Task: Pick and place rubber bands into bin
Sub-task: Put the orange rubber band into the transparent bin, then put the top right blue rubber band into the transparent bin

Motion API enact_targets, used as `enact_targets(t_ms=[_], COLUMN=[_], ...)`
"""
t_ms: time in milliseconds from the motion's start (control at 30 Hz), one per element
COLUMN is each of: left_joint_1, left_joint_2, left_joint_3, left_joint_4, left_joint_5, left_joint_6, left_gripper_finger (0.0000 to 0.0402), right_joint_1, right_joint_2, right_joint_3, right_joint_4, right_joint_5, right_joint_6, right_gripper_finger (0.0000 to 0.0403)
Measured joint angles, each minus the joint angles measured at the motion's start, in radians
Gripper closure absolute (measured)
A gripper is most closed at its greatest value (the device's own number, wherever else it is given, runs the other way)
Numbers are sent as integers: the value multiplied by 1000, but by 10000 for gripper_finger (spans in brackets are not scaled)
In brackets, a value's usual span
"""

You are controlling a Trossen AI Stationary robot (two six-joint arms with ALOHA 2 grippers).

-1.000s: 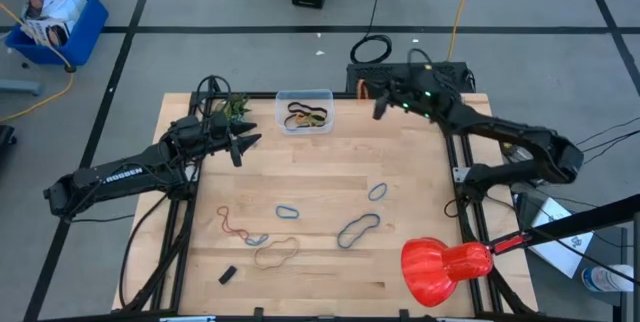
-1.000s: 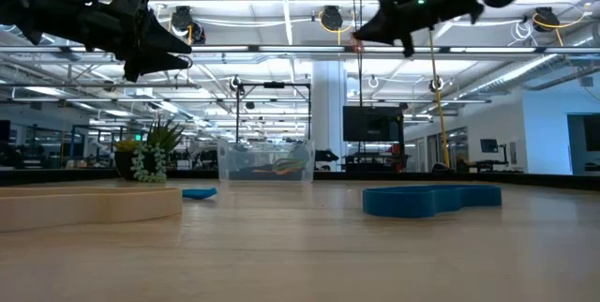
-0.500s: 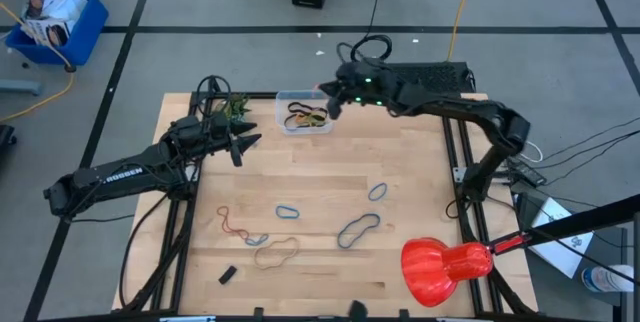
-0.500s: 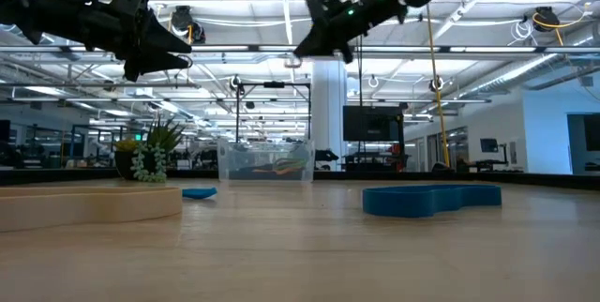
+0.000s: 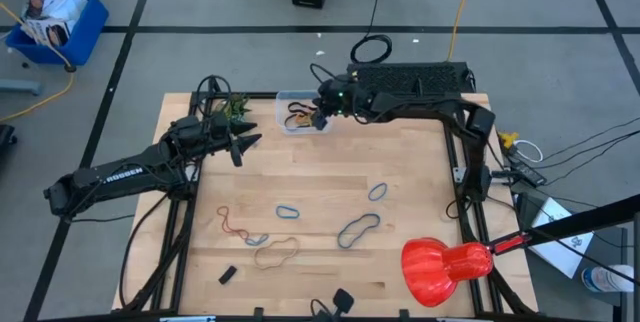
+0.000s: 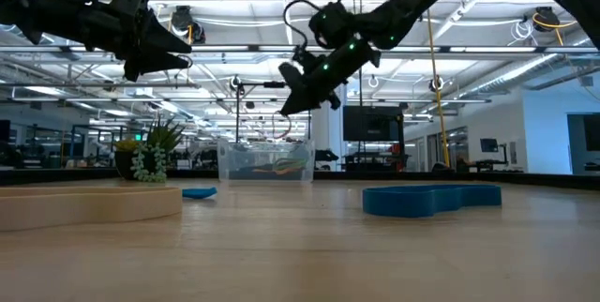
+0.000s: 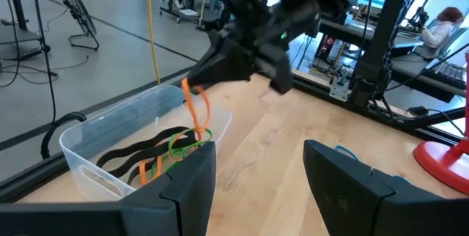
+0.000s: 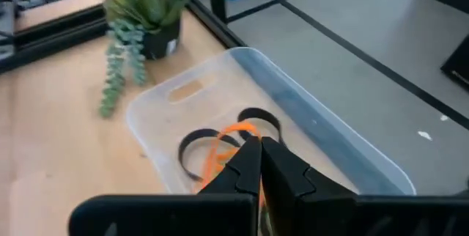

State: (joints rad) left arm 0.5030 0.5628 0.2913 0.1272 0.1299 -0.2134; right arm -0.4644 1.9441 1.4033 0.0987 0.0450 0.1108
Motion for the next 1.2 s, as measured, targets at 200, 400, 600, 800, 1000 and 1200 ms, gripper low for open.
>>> enact_targets(t_ms=[200,400,600,800,1000,1200], left_joint_1=[0,0,0,0,0,0], left_joint_2=[0,0,0,0,0,0], left_joint_3=[0,0,0,0,0,0], left_joint_4=[0,0,2,3,4,4], left_joint_5=[0,0,0,0,0,0], left_joint_6=[0,0,0,0,0,0], left_gripper_finger=[188,188,188,188,188,188], right_joint_1=[-6,-6,-2,-2,-2,-2], right_joint_2=[69,118,108,106,100,63], right_joint_3=[0,0,0,0,0,-1], right_joint_4=[-4,-3,-2,6,-2,-7], right_joint_5=[60,60,60,60,60,59], right_joint_6=[4,4,-3,-2,0,-13], right_gripper_finger=[403,403,400,375,312,252])
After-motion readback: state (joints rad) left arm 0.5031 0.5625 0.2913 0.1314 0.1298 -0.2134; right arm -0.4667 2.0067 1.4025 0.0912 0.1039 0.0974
